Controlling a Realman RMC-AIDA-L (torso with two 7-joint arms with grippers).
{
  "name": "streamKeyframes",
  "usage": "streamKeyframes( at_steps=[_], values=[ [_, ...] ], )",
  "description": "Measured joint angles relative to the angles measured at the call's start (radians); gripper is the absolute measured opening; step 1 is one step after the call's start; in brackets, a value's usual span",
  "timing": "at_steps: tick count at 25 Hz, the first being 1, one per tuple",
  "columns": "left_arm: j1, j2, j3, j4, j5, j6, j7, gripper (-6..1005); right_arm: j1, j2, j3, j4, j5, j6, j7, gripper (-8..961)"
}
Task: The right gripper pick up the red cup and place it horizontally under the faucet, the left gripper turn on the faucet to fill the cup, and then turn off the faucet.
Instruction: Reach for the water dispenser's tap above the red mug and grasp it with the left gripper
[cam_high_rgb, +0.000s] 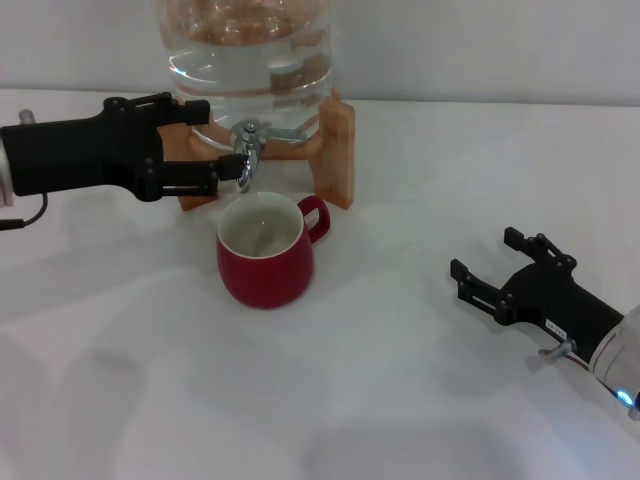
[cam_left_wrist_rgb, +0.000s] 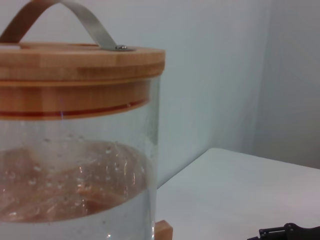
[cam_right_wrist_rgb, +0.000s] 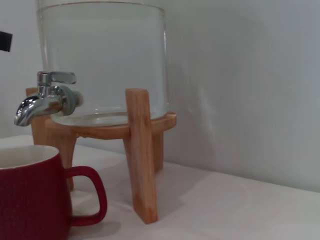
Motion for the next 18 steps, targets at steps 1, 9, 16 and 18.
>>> streamKeyframes(
  at_steps=[1,9,16,18],
  values=[
    [-0.002,0.0,0.0,0.0,0.001,0.0,-0.001,876,0.0,0.0,0.0,0.0,0.0,0.0,0.0,875],
    [-0.014,0.003,0.0,0.005,0.006,-0.005,0.007,876,0.002,0.0,-0.001,0.01,0.0,0.002,0.0,875],
    [-0.06,0.005,0.0,-0.006,0.062,-0.01,0.007,876,0.003,0.0,-0.001,0.012,0.009,0.005,0.0,875],
    [-0.074,0.004,0.0,-0.014,0.079,-0.011,0.002,876,0.003,0.0,-0.001,0.013,0.01,0.005,0.0,875]
  ],
)
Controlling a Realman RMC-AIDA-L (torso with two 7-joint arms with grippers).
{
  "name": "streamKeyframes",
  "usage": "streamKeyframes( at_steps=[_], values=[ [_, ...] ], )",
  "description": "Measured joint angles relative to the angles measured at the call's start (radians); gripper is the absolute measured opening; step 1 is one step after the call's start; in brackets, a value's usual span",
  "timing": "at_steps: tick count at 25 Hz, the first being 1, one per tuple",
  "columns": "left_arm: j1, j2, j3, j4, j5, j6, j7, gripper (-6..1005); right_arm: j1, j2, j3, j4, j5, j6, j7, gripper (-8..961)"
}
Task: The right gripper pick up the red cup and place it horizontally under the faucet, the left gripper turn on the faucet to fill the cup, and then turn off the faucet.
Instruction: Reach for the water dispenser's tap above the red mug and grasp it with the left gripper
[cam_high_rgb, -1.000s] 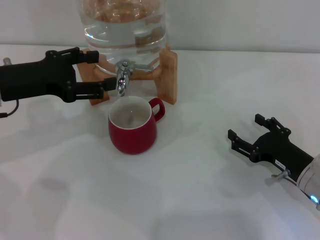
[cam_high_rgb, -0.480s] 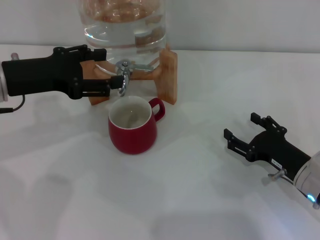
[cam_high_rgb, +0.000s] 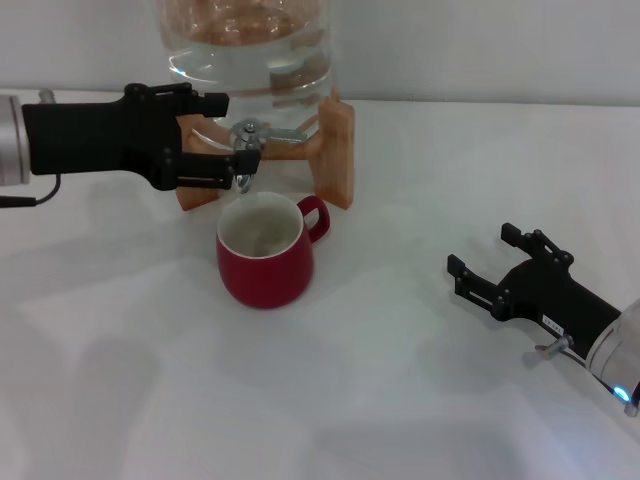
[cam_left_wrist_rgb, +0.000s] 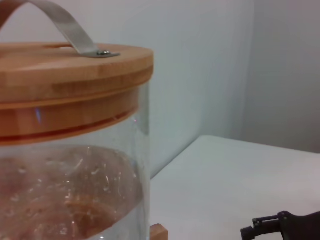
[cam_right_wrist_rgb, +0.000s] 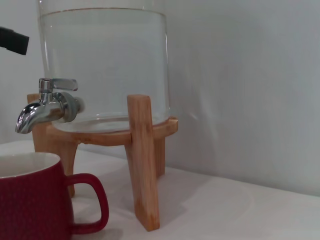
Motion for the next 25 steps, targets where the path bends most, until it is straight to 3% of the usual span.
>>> streamKeyframes(
  at_steps=[13,25],
  values=[
    [-0.095,0.001,0.0,-0.082,0.094,0.012,-0.066,876,0.001,0.0,-0.001,0.001,0.002,0.0,0.0,875],
    [-0.157,0.001,0.0,-0.081,0.177,0.022,-0.082,876,0.006,0.0,-0.001,0.001,0.002,-0.004,-0.004,875]
  ],
)
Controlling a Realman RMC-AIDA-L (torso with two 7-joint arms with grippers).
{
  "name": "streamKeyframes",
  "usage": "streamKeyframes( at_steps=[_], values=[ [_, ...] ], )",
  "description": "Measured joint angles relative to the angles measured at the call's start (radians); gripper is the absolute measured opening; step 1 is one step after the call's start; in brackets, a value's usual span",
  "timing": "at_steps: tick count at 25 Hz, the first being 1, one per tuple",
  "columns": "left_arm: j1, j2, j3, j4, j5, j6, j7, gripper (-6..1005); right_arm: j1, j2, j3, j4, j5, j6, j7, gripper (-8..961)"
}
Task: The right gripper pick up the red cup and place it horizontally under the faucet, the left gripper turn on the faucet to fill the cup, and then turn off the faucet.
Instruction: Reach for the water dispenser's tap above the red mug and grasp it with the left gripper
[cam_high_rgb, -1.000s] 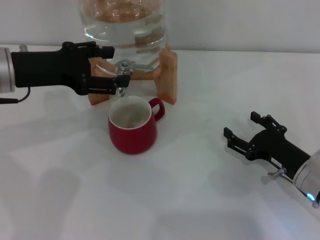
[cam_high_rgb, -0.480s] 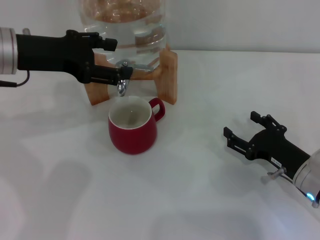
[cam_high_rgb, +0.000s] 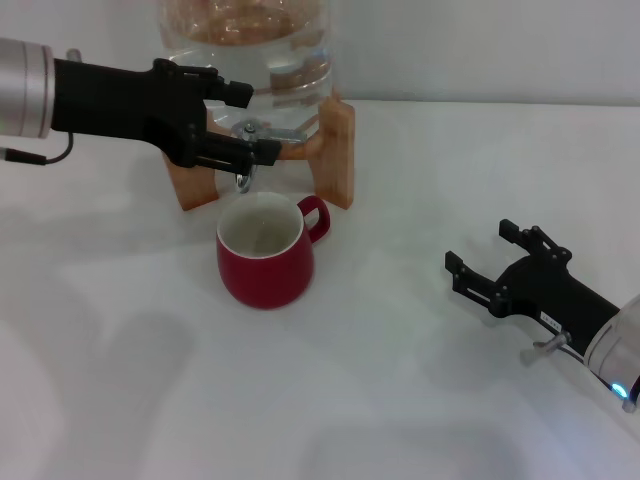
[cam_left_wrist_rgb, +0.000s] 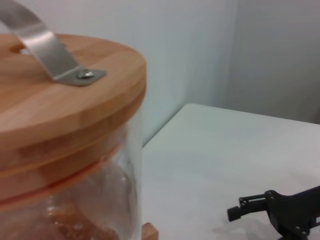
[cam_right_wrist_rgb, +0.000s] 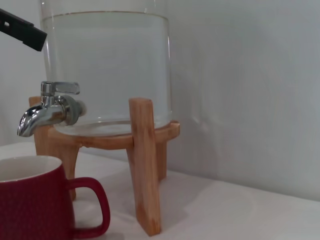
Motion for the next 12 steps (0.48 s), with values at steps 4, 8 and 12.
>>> streamKeyframes(
  at_steps=[4,8,12],
  values=[
    [-0.02,0.0,0.0,0.002,0.02,0.001,-0.001,876,0.002,0.0,0.0,-0.001,0.0,-0.002,-0.001,875],
    [-0.042,0.001,0.0,0.01,0.031,0.001,-0.003,876,0.002,0.0,0.0,-0.002,0.0,-0.004,-0.001,875],
    [-0.051,0.001,0.0,0.034,0.031,-0.004,0.006,876,0.002,0.0,0.0,-0.001,0.0,-0.005,0.0,875]
  ],
)
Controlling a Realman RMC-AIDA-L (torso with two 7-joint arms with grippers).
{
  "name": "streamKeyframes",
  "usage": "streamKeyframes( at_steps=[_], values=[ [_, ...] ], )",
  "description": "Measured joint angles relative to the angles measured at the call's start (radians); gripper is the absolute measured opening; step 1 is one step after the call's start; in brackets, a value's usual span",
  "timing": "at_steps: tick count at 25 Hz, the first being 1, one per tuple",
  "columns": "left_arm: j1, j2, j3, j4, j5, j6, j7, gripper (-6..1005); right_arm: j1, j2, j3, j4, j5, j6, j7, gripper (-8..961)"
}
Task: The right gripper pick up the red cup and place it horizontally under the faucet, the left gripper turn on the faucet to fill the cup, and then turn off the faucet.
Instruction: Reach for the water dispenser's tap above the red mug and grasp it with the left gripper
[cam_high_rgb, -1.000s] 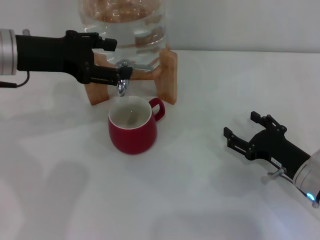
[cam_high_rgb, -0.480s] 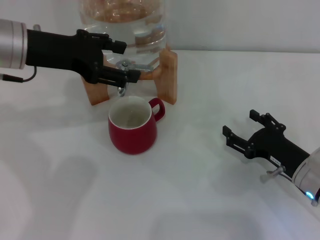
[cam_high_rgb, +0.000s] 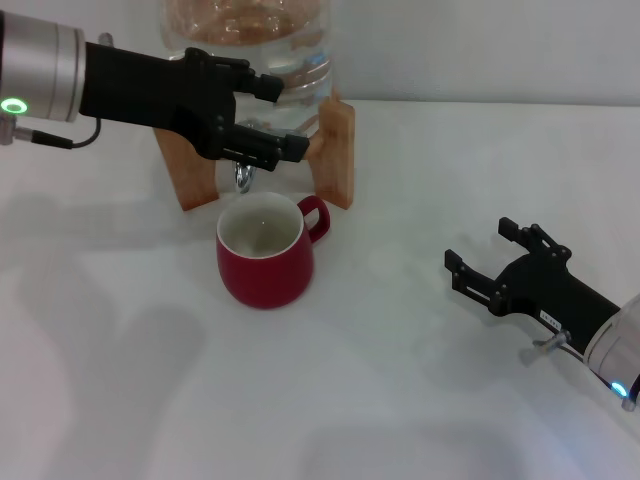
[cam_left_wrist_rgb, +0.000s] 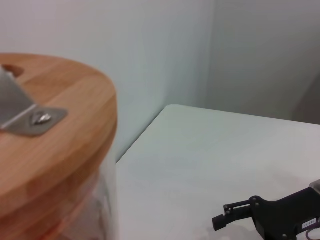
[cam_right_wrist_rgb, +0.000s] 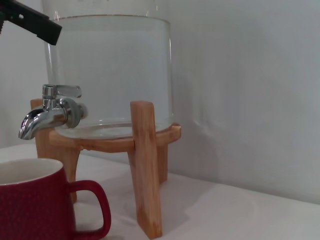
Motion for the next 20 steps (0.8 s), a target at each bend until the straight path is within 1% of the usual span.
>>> streamKeyframes(
  at_steps=[9,20],
  values=[
    [-0.001,0.0,0.0,0.066,0.0,-0.05,0.011,876,0.002,0.0,0.0,0.001,0.0,-0.003,0.003,875],
    [0.008,0.0,0.0,0.097,0.0,-0.079,0.027,876,-0.005,0.0,-0.007,0.006,0.002,-0.003,0.004,875]
  ],
)
